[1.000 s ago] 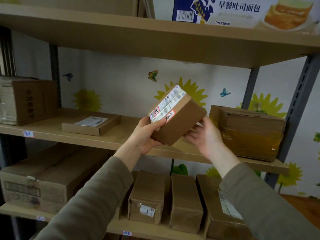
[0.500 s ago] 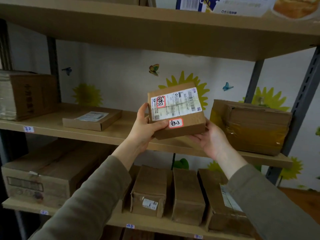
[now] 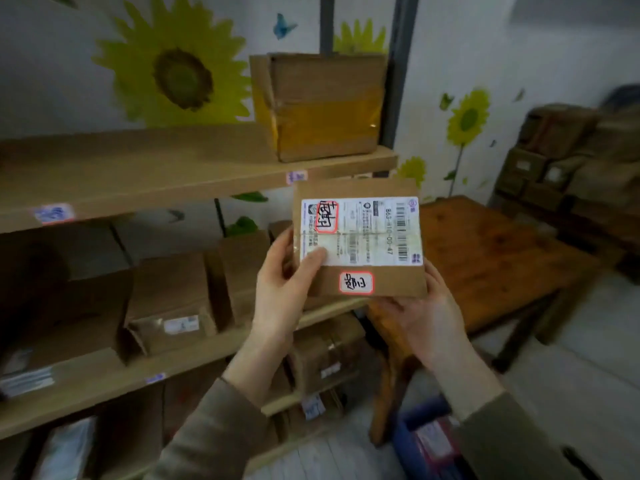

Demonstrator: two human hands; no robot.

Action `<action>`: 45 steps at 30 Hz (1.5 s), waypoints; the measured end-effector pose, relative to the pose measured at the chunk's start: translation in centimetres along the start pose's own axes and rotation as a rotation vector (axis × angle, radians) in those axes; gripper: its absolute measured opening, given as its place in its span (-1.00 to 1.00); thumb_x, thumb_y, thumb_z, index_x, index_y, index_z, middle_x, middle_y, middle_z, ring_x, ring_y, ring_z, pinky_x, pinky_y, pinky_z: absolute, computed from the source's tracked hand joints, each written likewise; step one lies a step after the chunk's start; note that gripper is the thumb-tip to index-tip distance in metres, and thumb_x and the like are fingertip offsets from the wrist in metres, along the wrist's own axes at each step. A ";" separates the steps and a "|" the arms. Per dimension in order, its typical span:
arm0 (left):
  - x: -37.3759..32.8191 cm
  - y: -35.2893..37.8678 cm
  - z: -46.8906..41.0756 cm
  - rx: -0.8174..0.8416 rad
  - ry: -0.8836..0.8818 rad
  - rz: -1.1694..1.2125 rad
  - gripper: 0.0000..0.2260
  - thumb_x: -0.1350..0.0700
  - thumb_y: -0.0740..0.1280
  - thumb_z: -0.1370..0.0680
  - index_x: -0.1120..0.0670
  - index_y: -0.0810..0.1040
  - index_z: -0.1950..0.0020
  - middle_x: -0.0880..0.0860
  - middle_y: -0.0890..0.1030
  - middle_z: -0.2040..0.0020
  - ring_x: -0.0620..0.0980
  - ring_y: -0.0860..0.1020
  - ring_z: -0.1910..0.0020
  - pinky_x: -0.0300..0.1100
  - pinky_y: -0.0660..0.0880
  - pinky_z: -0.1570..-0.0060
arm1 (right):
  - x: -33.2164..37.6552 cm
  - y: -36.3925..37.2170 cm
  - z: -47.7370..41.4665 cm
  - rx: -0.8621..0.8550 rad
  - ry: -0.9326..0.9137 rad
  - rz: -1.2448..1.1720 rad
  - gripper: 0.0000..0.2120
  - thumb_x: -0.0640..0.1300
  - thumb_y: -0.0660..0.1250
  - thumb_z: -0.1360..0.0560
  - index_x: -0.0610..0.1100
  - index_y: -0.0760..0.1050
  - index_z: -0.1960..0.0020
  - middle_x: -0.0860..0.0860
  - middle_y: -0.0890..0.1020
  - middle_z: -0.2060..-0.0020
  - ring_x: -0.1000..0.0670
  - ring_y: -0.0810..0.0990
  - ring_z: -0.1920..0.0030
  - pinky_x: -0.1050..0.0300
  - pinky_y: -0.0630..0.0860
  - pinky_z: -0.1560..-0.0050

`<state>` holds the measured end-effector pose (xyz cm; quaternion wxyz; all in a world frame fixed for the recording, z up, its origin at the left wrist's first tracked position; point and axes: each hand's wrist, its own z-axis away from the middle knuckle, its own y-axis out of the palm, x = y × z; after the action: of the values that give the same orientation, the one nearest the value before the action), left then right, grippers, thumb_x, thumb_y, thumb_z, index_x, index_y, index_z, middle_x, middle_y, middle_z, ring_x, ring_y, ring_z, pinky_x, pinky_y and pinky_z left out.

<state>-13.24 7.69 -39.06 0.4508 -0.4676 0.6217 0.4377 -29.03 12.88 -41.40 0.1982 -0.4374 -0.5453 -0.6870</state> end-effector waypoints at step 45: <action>61.9 33.0 3.7 0.705 -1.186 -0.663 -0.56 0.11 0.34 -0.51 0.06 0.33 -0.36 0.15 0.50 -0.26 0.11 0.53 -0.13 0.06 0.48 -0.16 | -29.0 -54.3 -6.5 -1.442 0.469 -0.642 -0.53 -0.09 0.41 -0.43 -0.28 0.38 -0.25 -0.22 0.61 -0.06 -0.12 0.61 -0.03 0.06 0.55 0.05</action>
<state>-54.52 5.65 -95.86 0.9393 -0.1451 0.2056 0.2330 -56.61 18.65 -96.55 -0.2285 -0.1254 -0.0132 -0.9653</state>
